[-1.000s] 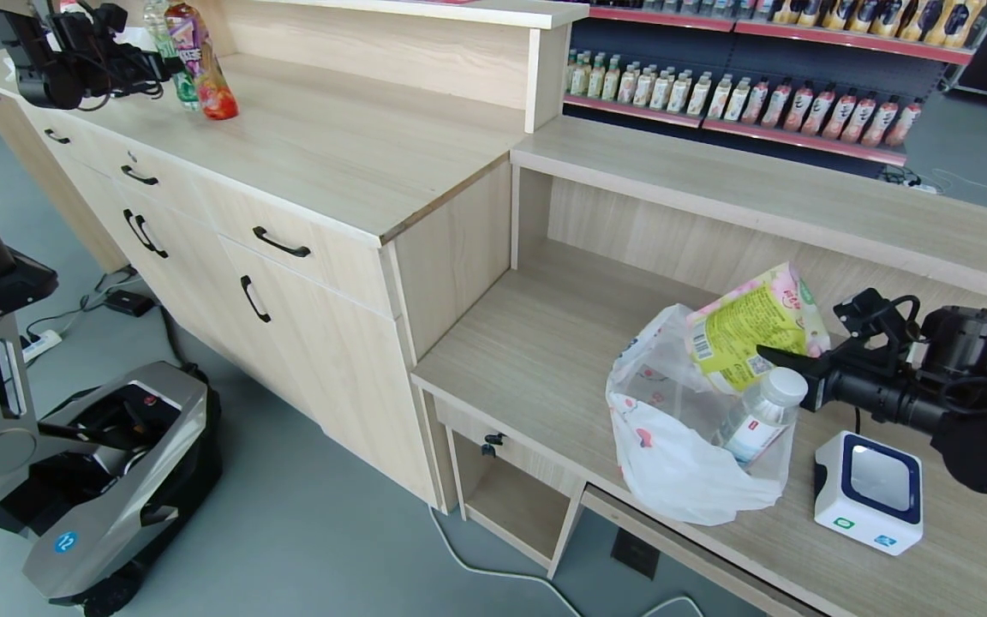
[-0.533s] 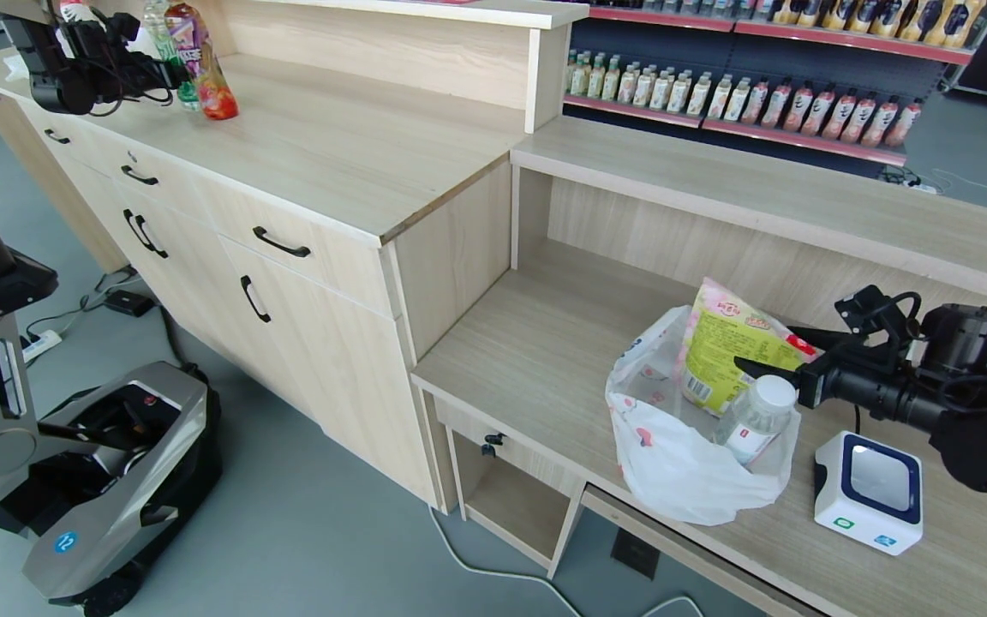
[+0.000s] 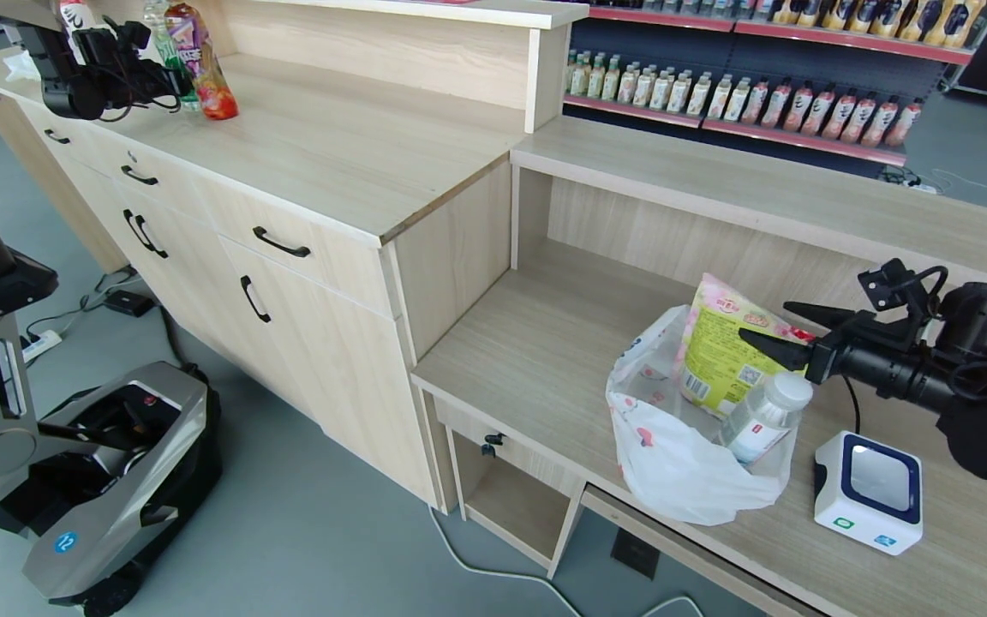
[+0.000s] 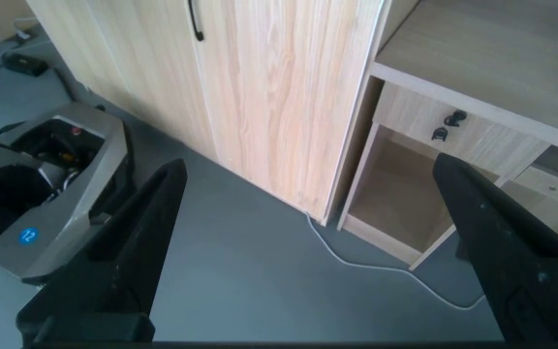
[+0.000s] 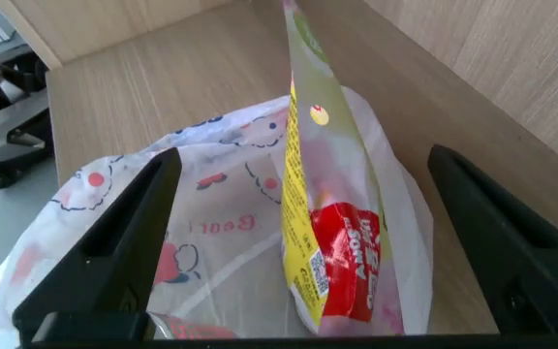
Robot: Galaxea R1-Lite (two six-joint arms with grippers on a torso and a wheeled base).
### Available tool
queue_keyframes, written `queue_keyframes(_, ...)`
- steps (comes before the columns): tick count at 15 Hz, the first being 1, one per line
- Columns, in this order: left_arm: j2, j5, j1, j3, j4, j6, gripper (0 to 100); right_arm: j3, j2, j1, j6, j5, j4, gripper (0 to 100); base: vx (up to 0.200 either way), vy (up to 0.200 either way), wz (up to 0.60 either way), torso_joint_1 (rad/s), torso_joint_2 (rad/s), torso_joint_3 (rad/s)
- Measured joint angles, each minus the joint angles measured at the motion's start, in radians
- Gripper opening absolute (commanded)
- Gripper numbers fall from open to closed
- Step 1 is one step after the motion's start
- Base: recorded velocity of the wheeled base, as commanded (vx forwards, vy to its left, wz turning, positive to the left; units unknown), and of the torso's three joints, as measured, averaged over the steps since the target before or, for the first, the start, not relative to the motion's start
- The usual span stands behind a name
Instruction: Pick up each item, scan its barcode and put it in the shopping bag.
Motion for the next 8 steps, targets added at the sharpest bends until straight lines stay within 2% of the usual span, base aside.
queue_keyframes(4,0.000,0.000,0.000,0.000,0.000,0.000,100,-0.035,-0.068,0.011,0.064,0.098,-0.034,100,0.000,0.000,0.00,0.000,0.00,0.000)
queue_keyframes(8,0.000,0.000,0.000,0.000,0.000,0.000,100,-0.059,-0.188,0.064,0.169,0.106,-0.023,100,0.000,0.000,0.00,0.000,0.00,0.000)
